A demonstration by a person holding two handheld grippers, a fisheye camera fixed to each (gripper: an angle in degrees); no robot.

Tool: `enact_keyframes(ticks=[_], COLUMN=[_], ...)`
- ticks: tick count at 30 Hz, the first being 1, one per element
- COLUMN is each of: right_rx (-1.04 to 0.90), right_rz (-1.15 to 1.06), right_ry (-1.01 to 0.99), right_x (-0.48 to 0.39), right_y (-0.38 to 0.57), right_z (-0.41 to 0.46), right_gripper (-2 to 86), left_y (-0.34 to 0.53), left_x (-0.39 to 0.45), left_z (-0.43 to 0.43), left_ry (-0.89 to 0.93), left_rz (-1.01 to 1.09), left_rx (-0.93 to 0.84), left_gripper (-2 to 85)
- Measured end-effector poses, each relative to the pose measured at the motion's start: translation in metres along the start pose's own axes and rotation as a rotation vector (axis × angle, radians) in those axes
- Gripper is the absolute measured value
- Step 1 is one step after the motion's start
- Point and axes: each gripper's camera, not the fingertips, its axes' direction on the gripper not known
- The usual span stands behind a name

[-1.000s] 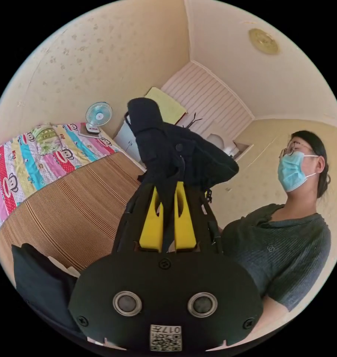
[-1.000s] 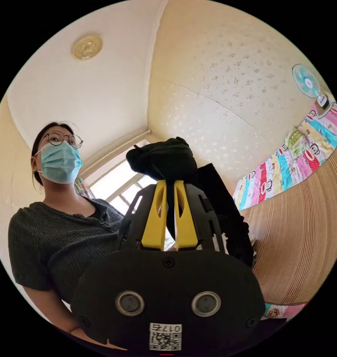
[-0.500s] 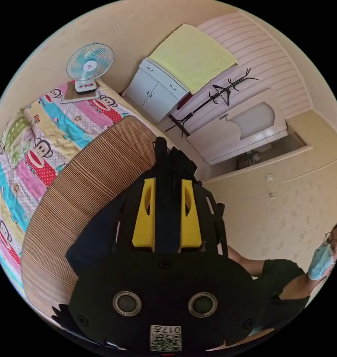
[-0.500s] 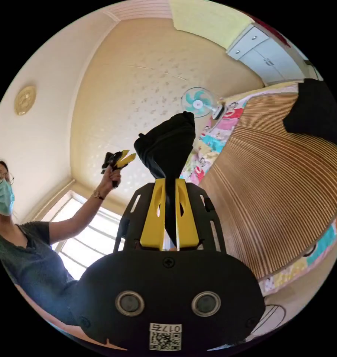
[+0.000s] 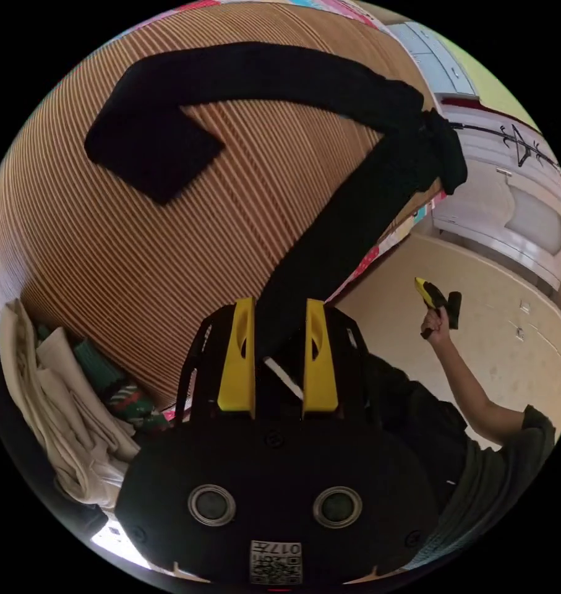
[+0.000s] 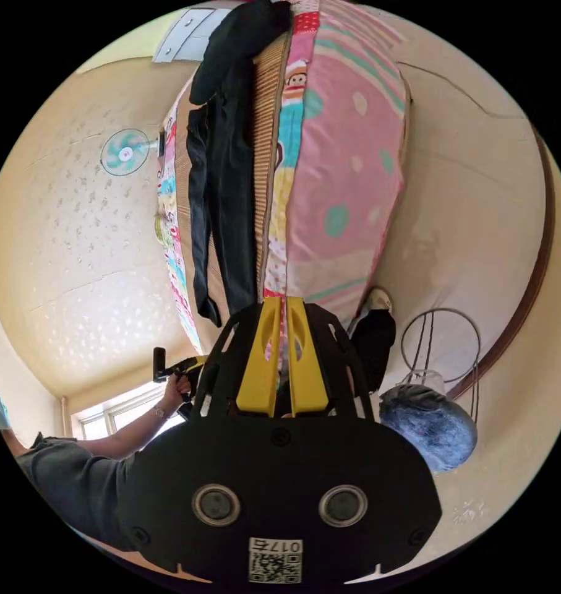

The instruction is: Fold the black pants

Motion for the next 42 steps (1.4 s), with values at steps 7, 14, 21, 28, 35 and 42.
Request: enact_keyframes(ticks=[7, 14, 21, 28, 35, 42], right_rx=[-0.242, -0.226, -0.036, 0.038, -0.009, -0.159], right_rz=[-0.144, -0.158, -0.027, 0.078, 0.046, 0.02], right_ry=[0.066, 0.213, 0.157, 0.16, 0.196, 0.327], right_x=[-0.094, -0.159, -0.168, -0.182, -0.215, -0.25], right_y=[0.06, 0.139, 0.212, 0.235, 0.176, 0.063], right_z=[0.037, -0.012, -0.081, -0.123, -0.166, -0.185], right_gripper=[1.2, 0.7, 0.3, 0.3, 0.3, 0.3], left_y=[0.086, 0.112, 0.144, 0.185, 0.218, 0.277], left_x=[-0.085, -0.155, -0.194, -0.285, -0.266, -0.253], left_z=[0.039, 0.011, -0.134, -0.242, -0.206, -0.133], left_ry=[-0.156, -0.021, 0.413, -0.042, 0.124, 0.261], left_rz=[0.146, 0.133, 0.359, -0.295, -0.306, -0.715], left_rx=[-0.328, -0.398, -0.341, 0.071, 0.094, -0.058], left_gripper=[13.5, 1.6, -0.4, 4.3, 8.3, 5.6])
